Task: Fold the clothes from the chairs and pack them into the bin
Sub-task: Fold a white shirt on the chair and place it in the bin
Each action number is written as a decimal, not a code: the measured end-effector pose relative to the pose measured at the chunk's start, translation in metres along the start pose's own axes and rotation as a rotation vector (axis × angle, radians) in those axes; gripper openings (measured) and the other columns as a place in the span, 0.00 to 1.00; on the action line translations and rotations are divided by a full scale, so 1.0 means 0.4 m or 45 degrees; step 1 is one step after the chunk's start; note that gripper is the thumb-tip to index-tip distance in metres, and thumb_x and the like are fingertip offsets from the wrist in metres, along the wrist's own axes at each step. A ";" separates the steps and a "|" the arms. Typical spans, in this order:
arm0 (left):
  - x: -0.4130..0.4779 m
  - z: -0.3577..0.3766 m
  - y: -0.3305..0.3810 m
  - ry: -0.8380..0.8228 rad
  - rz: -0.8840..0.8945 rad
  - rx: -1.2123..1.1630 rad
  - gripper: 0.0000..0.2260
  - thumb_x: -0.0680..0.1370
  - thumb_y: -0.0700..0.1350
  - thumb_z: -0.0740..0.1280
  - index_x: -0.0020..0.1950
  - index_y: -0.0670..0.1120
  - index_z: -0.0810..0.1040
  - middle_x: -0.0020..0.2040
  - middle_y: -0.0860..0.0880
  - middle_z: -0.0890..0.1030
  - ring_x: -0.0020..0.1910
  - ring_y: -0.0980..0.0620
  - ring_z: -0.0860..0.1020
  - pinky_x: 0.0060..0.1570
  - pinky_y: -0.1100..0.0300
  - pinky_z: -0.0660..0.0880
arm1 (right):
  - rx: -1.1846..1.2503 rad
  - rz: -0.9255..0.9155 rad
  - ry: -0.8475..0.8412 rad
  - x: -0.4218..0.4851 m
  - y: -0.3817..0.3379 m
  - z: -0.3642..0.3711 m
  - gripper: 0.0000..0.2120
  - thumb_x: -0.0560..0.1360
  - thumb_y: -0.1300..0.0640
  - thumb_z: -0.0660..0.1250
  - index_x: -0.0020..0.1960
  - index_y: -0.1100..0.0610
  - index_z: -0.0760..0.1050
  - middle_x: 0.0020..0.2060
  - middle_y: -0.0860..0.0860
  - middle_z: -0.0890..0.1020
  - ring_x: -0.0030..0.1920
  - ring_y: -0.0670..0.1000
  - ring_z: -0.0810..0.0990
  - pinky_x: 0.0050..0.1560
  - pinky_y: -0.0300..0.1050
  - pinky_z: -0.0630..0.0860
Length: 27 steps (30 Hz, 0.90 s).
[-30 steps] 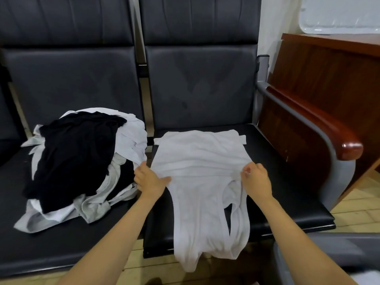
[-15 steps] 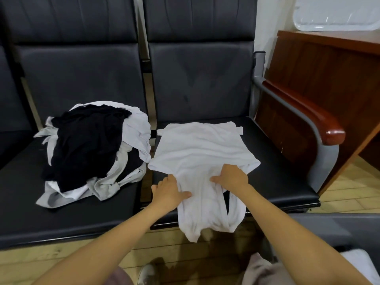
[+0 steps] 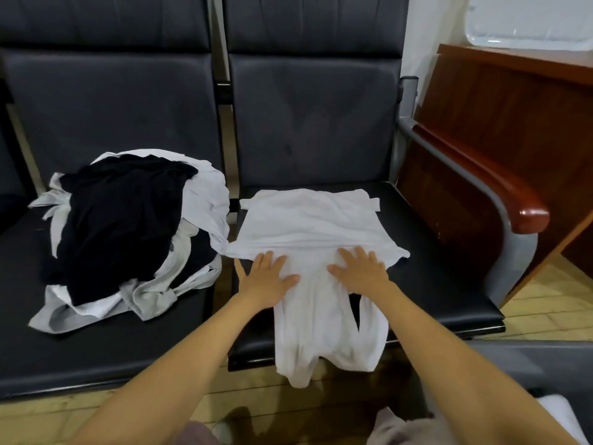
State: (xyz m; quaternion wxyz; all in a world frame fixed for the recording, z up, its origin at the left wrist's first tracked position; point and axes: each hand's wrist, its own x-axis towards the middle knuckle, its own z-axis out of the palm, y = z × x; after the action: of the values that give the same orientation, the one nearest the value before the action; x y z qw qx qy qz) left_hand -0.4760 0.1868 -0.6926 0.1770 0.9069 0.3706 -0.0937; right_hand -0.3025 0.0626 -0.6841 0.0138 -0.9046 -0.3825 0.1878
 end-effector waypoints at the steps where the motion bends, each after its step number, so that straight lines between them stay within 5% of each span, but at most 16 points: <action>1: 0.036 -0.015 -0.003 -0.013 -0.008 0.018 0.31 0.79 0.66 0.47 0.79 0.56 0.44 0.79 0.51 0.39 0.77 0.51 0.39 0.70 0.36 0.33 | 0.003 0.014 -0.014 0.029 0.001 -0.016 0.32 0.79 0.34 0.48 0.78 0.45 0.45 0.78 0.51 0.44 0.77 0.62 0.44 0.74 0.60 0.47; 8: 0.221 -0.088 -0.004 -0.063 -0.006 0.113 0.32 0.80 0.66 0.48 0.79 0.54 0.42 0.79 0.50 0.39 0.77 0.50 0.38 0.70 0.37 0.33 | -0.031 0.041 0.011 0.189 -0.012 -0.047 0.34 0.78 0.32 0.45 0.78 0.45 0.40 0.78 0.52 0.41 0.77 0.63 0.41 0.74 0.61 0.44; 11: 0.226 -0.089 0.010 0.159 0.021 0.091 0.29 0.81 0.61 0.53 0.78 0.50 0.52 0.79 0.47 0.50 0.78 0.48 0.48 0.73 0.40 0.39 | 0.058 0.041 0.010 0.207 -0.012 -0.061 0.33 0.79 0.34 0.47 0.78 0.46 0.42 0.78 0.52 0.44 0.77 0.62 0.44 0.74 0.62 0.44; 13: 0.192 -0.080 0.024 0.374 0.066 0.014 0.26 0.81 0.57 0.58 0.76 0.47 0.59 0.76 0.46 0.58 0.75 0.47 0.56 0.74 0.45 0.47 | 0.284 0.016 0.131 0.190 -0.009 -0.078 0.31 0.79 0.37 0.54 0.77 0.49 0.53 0.76 0.54 0.57 0.75 0.61 0.56 0.73 0.61 0.53; 17: 0.074 -0.054 0.039 0.575 0.007 -0.277 0.22 0.79 0.54 0.63 0.69 0.44 0.66 0.67 0.44 0.67 0.66 0.45 0.65 0.63 0.53 0.63 | 0.449 -0.212 0.561 0.068 0.000 -0.074 0.17 0.78 0.45 0.64 0.60 0.56 0.74 0.55 0.54 0.76 0.57 0.54 0.75 0.55 0.47 0.72; 19: 0.015 -0.041 0.034 0.425 -0.149 -0.331 0.23 0.79 0.56 0.63 0.67 0.42 0.66 0.66 0.43 0.67 0.65 0.43 0.66 0.63 0.51 0.65 | 0.466 -0.249 0.440 -0.007 -0.003 -0.055 0.12 0.77 0.46 0.65 0.44 0.55 0.73 0.41 0.50 0.76 0.44 0.51 0.75 0.40 0.42 0.70; 21: -0.039 -0.030 0.030 0.191 -0.288 -0.370 0.29 0.77 0.60 0.64 0.68 0.41 0.66 0.68 0.42 0.66 0.67 0.42 0.65 0.65 0.50 0.65 | 0.391 -0.227 0.215 -0.065 -0.007 -0.034 0.14 0.77 0.46 0.64 0.40 0.55 0.69 0.36 0.49 0.73 0.38 0.49 0.73 0.38 0.42 0.69; 23: -0.083 -0.017 0.030 0.053 -0.338 -0.329 0.32 0.74 0.62 0.66 0.69 0.41 0.67 0.68 0.43 0.66 0.68 0.42 0.65 0.66 0.50 0.65 | 0.195 -0.195 0.095 -0.106 -0.010 -0.018 0.15 0.78 0.45 0.63 0.50 0.58 0.71 0.44 0.52 0.74 0.46 0.52 0.74 0.44 0.44 0.70; 27: -0.137 -0.004 0.044 0.107 -0.314 -0.353 0.14 0.76 0.55 0.66 0.55 0.47 0.79 0.61 0.45 0.73 0.63 0.43 0.69 0.59 0.53 0.69 | 0.106 -0.063 0.195 -0.149 -0.016 0.010 0.21 0.79 0.48 0.60 0.64 0.62 0.68 0.60 0.57 0.72 0.62 0.58 0.70 0.58 0.49 0.70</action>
State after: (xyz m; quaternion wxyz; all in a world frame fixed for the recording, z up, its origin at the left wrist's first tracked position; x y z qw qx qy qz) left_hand -0.5024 0.1407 -0.6701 0.2720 0.8246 0.4954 -0.0247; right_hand -0.3461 0.0252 -0.6672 0.0851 -0.9052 -0.3945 0.1333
